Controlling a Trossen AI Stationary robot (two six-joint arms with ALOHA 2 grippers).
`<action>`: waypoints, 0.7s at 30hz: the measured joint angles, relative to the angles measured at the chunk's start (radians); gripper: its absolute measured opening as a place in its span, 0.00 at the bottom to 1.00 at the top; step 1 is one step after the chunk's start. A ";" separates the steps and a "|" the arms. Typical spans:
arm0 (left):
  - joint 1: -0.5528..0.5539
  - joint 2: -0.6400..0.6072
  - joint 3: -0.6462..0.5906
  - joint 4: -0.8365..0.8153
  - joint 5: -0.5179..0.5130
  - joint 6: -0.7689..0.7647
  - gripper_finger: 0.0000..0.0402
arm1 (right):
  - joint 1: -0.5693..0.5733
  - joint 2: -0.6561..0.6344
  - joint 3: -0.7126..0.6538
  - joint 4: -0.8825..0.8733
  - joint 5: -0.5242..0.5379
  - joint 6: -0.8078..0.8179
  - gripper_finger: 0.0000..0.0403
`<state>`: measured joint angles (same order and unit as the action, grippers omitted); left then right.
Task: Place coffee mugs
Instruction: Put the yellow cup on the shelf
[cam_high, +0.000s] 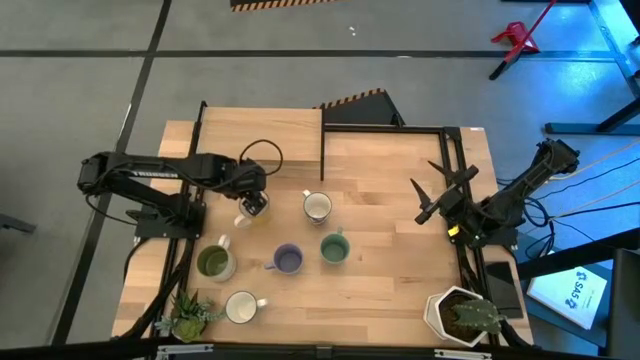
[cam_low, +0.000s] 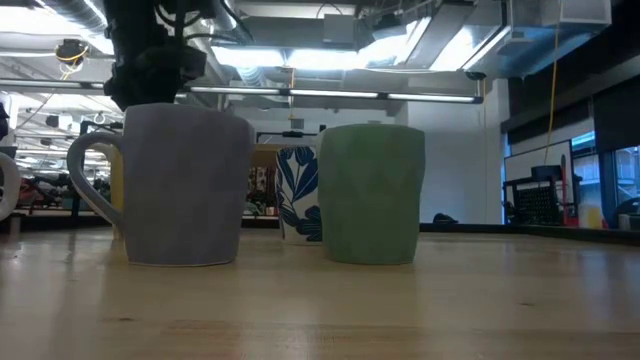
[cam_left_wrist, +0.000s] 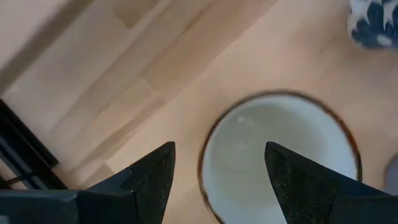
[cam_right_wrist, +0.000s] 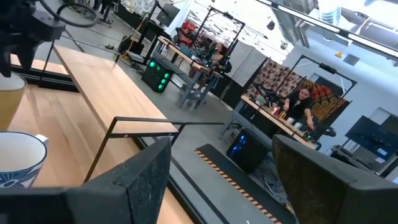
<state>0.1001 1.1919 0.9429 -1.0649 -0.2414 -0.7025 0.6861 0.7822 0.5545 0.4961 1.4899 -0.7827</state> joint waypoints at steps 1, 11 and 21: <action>0.000 0.000 -0.006 0.000 0.012 0.006 0.60 | 0.000 0.000 0.000 0.000 0.000 0.000 0.67; 0.000 -0.001 -0.126 0.073 0.115 0.015 0.58 | 0.000 0.000 0.000 0.000 -0.001 0.000 0.67; 0.000 -0.001 -0.176 0.126 0.121 0.000 0.28 | 0.000 -0.001 0.000 0.000 -0.001 0.000 0.67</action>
<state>0.1001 1.1912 0.7666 -0.9394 -0.1201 -0.7020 0.6861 0.7815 0.5545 0.4961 1.4891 -0.7826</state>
